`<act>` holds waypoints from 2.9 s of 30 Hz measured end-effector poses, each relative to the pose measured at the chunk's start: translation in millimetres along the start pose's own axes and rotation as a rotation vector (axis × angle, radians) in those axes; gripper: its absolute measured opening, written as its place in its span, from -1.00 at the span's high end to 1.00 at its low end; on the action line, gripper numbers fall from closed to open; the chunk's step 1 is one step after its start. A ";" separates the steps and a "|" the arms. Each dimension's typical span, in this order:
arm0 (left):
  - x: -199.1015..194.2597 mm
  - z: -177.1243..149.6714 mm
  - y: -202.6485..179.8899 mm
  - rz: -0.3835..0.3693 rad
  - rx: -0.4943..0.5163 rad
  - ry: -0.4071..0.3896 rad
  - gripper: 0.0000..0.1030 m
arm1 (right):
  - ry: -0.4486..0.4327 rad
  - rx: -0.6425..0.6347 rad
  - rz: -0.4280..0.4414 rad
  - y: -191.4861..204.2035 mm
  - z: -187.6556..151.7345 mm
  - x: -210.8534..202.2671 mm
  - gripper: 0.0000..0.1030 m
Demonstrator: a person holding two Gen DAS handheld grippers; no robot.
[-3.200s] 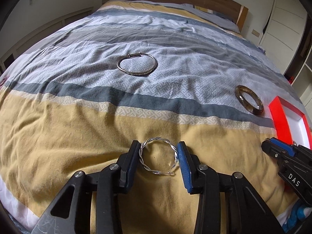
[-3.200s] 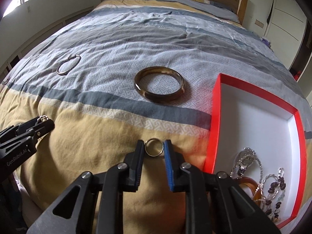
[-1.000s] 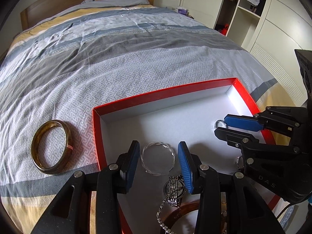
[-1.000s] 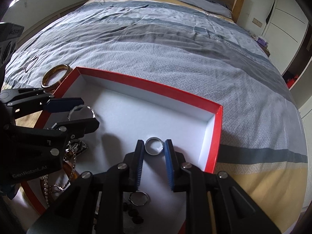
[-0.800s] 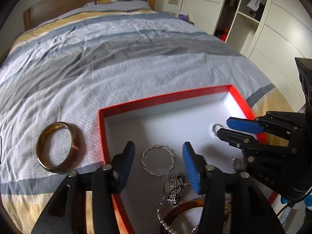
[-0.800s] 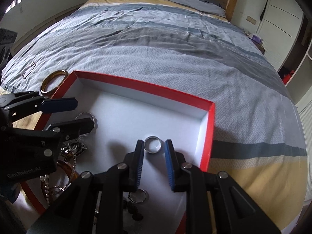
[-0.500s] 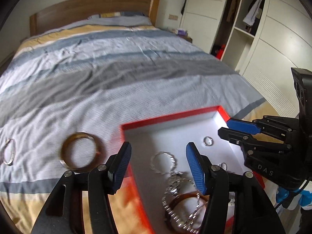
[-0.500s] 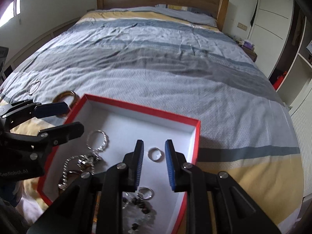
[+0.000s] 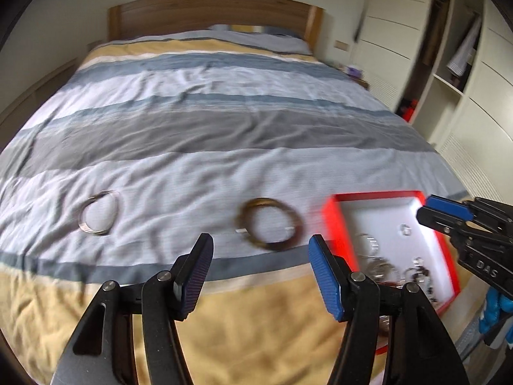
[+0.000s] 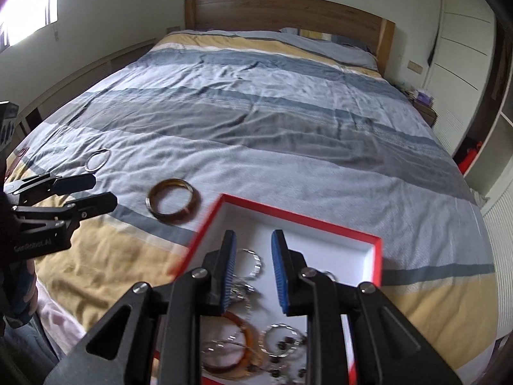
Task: Organize jewelry
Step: 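Move the left tool to the silver clasp bangle while the right moves to the brown bangle, then grasp the silver clasp bangle with the left gripper while the right grasps the brown horn bangle, then carry both bangles over the red box with both grippers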
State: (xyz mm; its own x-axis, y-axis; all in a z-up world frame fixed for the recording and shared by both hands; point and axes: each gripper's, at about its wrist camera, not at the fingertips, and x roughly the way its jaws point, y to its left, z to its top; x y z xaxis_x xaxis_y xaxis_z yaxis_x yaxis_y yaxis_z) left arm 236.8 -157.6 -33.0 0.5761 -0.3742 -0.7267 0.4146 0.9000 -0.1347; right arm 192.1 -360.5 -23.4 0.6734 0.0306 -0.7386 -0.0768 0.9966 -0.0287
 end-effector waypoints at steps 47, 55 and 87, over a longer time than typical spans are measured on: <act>105.7 18.4 212.2 0.499 -0.112 0.076 0.89 | 0.182 0.021 0.289 111.0 46.2 183.8 0.82; 62.0 16.1 201.5 0.566 -0.070 -0.013 0.91 | 0.074 0.098 0.386 107.3 47.7 153.1 0.85; -29.4 43.9 -78.1 0.225 0.233 -0.120 0.94 | -0.108 0.255 0.197 -59.4 -13.0 -36.0 0.85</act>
State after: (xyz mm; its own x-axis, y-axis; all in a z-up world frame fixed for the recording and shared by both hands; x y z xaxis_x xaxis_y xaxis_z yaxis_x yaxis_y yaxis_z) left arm 218.4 -226.8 28.4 0.7442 -0.2083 -0.6347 0.4097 0.8927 0.1875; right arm 162.9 -421.8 -3.9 0.7388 0.2191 -0.6373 -0.0363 0.9572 0.2870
